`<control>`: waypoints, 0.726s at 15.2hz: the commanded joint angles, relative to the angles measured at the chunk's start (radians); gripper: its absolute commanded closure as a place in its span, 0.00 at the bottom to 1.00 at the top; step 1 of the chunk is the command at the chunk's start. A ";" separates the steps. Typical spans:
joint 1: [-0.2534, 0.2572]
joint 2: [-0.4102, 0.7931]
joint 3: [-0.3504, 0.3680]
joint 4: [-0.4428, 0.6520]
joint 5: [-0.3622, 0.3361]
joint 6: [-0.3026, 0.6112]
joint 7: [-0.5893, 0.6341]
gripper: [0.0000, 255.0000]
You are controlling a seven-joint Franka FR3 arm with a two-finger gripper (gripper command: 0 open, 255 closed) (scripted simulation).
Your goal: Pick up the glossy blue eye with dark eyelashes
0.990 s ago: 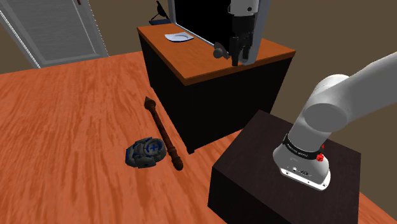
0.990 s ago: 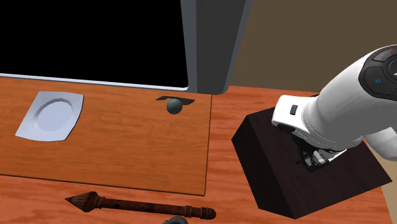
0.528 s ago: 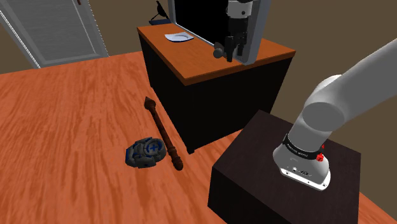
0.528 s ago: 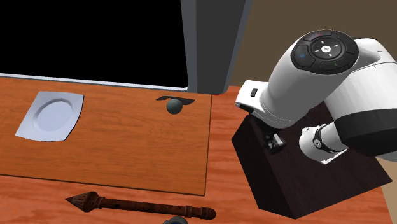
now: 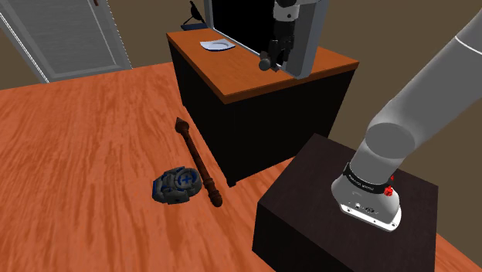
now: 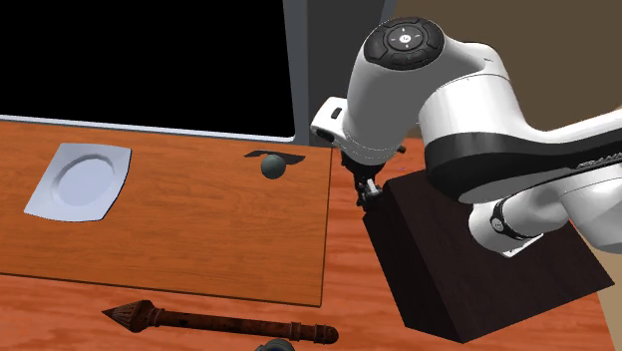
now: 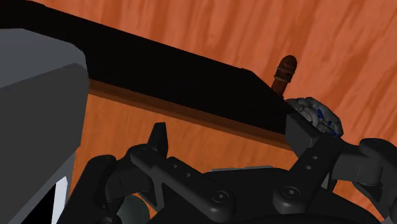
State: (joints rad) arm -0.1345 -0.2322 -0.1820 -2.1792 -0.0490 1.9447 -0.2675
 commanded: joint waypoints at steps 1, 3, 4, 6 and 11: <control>-0.012 0.056 -0.023 0.040 0.006 0.034 -0.030 0.00; -0.022 0.114 -0.043 0.093 0.019 0.056 -0.057 0.00; -0.028 0.144 -0.052 0.120 0.027 0.066 -0.072 0.00; -0.040 0.205 -0.069 0.179 0.047 0.083 -0.100 0.00; -0.078 0.356 -0.099 0.340 0.106 0.105 -0.169 0.00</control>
State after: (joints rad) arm -0.2022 0.0941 -0.2730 -1.8673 0.0467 2.0423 -0.4226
